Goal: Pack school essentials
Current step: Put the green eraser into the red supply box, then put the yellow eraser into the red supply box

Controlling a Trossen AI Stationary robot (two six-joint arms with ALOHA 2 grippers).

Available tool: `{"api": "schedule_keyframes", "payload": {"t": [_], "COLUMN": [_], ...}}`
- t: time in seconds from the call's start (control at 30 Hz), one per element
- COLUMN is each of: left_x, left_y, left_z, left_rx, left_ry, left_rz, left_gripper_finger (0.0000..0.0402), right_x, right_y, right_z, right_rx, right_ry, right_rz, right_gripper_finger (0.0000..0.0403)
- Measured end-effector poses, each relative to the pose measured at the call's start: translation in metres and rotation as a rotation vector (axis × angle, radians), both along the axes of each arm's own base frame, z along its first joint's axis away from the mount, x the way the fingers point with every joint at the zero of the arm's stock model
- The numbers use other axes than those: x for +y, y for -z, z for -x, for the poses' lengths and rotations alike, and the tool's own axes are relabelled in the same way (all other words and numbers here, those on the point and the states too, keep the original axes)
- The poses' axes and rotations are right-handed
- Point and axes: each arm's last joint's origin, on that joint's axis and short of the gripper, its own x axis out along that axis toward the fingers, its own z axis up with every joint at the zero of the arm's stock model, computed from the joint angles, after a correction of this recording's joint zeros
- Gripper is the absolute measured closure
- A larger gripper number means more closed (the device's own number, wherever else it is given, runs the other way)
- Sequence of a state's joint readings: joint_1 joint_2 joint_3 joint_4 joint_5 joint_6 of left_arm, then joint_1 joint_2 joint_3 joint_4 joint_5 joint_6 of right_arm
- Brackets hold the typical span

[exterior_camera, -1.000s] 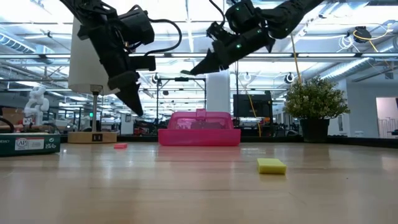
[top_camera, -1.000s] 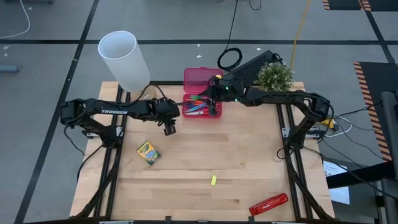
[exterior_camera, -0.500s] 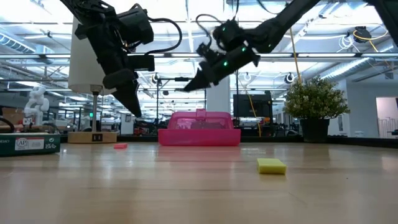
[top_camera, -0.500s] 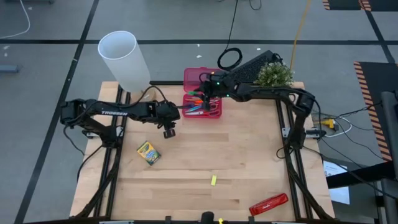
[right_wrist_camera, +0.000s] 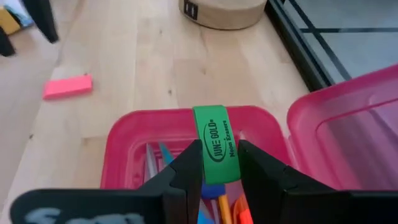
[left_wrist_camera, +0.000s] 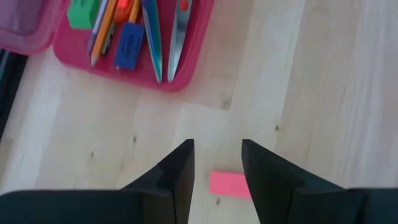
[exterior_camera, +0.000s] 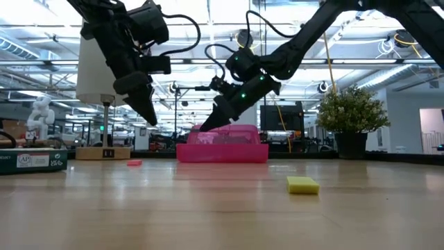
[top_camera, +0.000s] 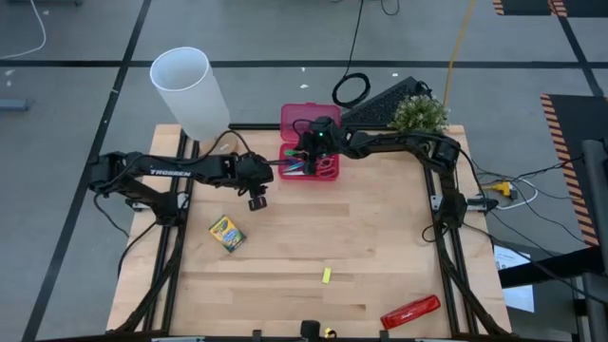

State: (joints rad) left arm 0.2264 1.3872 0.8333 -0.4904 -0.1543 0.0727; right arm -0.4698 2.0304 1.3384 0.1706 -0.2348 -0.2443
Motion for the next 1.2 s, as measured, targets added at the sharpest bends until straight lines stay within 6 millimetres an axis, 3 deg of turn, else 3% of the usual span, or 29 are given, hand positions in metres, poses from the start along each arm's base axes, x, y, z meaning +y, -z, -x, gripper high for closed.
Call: {"api": "schedule_keyframes", "payload": {"t": [0.2, 0.57, 0.7, 0.83, 1.0, 1.2], "left_x": [-0.001, -0.001, -0.001, -0.001, -0.002, -0.002], "left_y": [-0.002, -0.001, -0.001, -0.001, 0.001, 0.001], "left_z": [0.001, 0.001, 0.001, 0.002, 0.005, 0.005], "left_rx": [0.000, 0.000, 0.000, 0.009, 0.038, 0.035], "left_ry": [0.000, 0.000, 0.000, -0.003, -0.009, -0.016], "left_rz": [0.000, 0.000, -0.001, 0.004, 0.014, 0.017], "left_gripper_finger": [0.0266, 0.0266, 0.0266, 0.0266, 0.0266, 0.0266], "right_x": [0.001, 0.001, 0.006, 0.025, 0.061, 0.114], "right_y": [0.000, 0.001, -0.011, -0.032, -0.056, -0.066], "right_z": [-0.001, 0.000, 0.002, 0.008, 0.027, 0.063], "right_rx": [0.029, 0.043, 0.040, 0.080, 0.179, 0.212], "right_ry": [0.040, 0.070, 0.060, 0.031, -0.033, -0.130], "right_rz": [0.056, 0.058, 0.061, 0.033, -0.012, -0.034], "right_gripper_finger": [0.0304, 0.0226, 0.0223, 0.0226, 0.0225, 0.0225]}}
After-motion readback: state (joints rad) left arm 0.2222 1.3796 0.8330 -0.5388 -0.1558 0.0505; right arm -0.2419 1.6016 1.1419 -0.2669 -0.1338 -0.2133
